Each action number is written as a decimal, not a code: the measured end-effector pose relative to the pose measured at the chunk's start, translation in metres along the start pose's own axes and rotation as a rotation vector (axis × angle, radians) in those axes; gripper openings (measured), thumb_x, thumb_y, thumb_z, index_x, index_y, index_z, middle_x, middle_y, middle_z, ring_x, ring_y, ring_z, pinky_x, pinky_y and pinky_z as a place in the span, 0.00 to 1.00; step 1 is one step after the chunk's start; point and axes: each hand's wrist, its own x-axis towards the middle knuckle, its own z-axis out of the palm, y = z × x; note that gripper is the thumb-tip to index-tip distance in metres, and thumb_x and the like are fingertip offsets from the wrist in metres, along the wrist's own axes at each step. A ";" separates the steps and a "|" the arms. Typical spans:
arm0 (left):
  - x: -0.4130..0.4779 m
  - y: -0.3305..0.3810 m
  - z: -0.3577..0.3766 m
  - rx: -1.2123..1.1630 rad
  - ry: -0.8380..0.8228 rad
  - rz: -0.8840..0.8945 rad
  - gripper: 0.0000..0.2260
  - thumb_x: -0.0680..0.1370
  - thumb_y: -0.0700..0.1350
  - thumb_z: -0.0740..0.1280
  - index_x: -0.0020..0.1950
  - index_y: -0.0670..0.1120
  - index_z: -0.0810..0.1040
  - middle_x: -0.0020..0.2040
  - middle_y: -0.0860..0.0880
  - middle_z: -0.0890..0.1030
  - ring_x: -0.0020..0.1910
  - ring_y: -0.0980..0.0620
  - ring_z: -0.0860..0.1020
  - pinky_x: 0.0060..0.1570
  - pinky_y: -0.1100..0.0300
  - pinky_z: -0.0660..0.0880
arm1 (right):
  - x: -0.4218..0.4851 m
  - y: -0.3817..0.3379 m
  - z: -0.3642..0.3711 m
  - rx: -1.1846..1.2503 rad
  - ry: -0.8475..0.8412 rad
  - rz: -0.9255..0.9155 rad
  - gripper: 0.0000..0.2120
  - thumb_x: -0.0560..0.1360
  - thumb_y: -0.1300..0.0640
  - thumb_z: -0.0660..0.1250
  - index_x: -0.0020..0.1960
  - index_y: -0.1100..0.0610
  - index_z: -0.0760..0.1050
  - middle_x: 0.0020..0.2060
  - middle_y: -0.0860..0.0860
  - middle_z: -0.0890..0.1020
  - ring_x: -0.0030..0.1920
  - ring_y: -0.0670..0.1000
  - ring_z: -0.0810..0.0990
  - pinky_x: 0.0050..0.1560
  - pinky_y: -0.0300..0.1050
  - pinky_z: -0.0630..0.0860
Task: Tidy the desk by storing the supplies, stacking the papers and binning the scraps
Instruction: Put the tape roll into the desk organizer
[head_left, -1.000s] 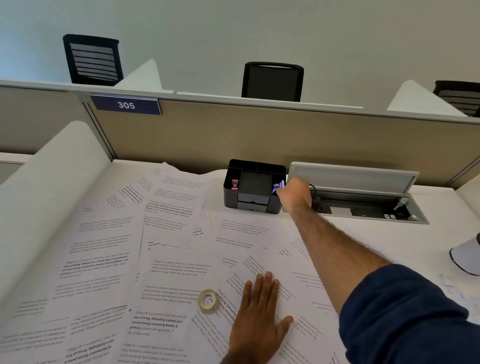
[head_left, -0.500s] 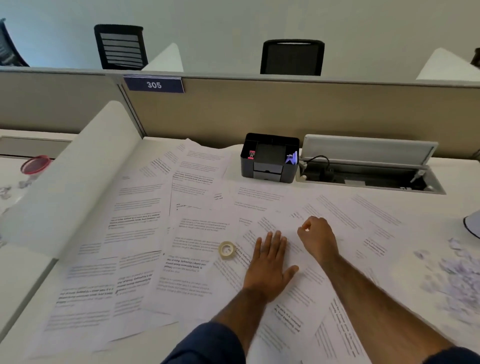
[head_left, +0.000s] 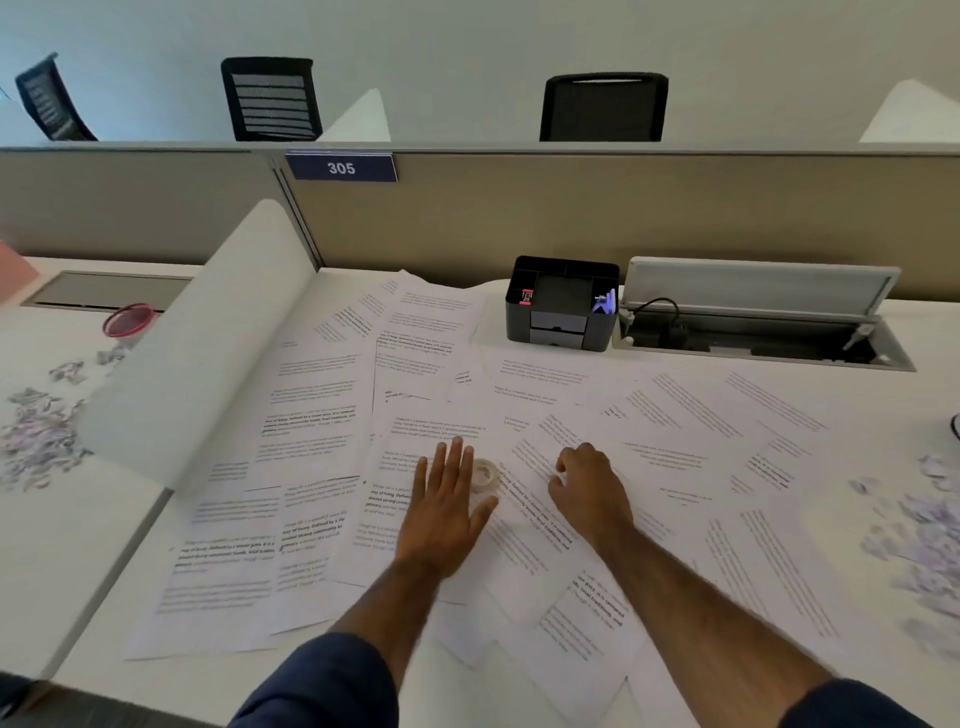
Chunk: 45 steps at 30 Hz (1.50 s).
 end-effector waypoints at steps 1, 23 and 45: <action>-0.002 -0.009 0.000 -0.003 -0.002 -0.011 0.41 0.75 0.71 0.25 0.83 0.49 0.33 0.82 0.49 0.30 0.81 0.50 0.30 0.81 0.45 0.38 | 0.000 -0.008 0.004 -0.012 -0.008 -0.026 0.12 0.78 0.50 0.65 0.57 0.55 0.76 0.55 0.53 0.78 0.56 0.53 0.75 0.52 0.47 0.77; 0.049 -0.083 -0.001 -0.058 -0.029 0.224 0.30 0.85 0.63 0.39 0.83 0.53 0.36 0.82 0.54 0.31 0.81 0.51 0.31 0.78 0.52 0.31 | 0.010 -0.098 0.054 -0.137 -0.034 0.012 0.29 0.72 0.37 0.70 0.67 0.52 0.72 0.61 0.51 0.75 0.60 0.50 0.73 0.55 0.43 0.76; 0.055 -0.097 0.021 -0.039 0.037 0.336 0.35 0.83 0.68 0.50 0.85 0.52 0.48 0.85 0.51 0.49 0.84 0.50 0.47 0.78 0.49 0.46 | 0.202 -0.060 -0.101 0.051 0.259 0.186 0.20 0.70 0.47 0.73 0.55 0.57 0.75 0.53 0.54 0.75 0.53 0.57 0.76 0.48 0.52 0.78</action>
